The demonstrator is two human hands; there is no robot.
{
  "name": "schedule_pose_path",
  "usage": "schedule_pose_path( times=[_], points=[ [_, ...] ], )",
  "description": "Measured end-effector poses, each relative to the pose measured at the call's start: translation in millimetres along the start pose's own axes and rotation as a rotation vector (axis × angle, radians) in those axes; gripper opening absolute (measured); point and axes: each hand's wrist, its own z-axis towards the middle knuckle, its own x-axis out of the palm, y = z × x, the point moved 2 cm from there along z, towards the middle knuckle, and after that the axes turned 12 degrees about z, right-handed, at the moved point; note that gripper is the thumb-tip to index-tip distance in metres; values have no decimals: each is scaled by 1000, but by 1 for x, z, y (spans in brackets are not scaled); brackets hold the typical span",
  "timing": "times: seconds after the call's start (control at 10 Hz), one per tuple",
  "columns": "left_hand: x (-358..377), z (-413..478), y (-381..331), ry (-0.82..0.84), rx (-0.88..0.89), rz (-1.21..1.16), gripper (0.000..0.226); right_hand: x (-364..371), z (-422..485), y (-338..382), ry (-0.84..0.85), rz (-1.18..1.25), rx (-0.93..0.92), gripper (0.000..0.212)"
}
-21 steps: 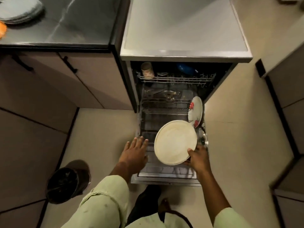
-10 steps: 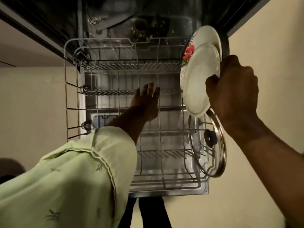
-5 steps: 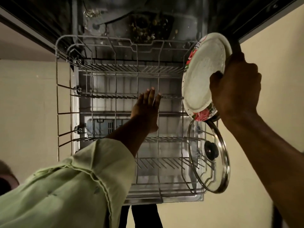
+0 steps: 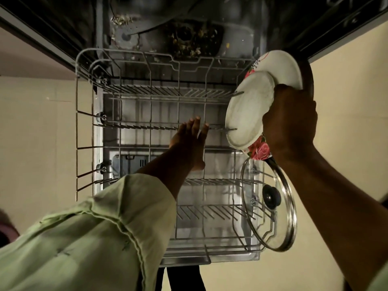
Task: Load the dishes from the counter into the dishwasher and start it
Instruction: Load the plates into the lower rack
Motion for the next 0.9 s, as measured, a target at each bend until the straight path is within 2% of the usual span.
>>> schedule_pose_path(
  times=[0.1, 0.3, 0.6, 0.7, 0.9],
  points=[
    [0, 2, -1, 13, -13, -22, 115, 5, -5, -1, 58, -57, 2, 10],
    [0, 4, 0, 10, 3, -20, 111, 13, -13, -3, -126, 95, 64, 16],
    [1, -1, 2, -3, 8, -83, 107, -3, -13, 12, -196, 7, 36, 36],
    [2, -1, 3, 1, 11, -95, 107, -14, -12, 10, -256, -14, 41, 38],
    [1, -1, 1, 10, 0, -126, 106, -12, -12, 3, -246, 20, 48, 37]
  ],
)
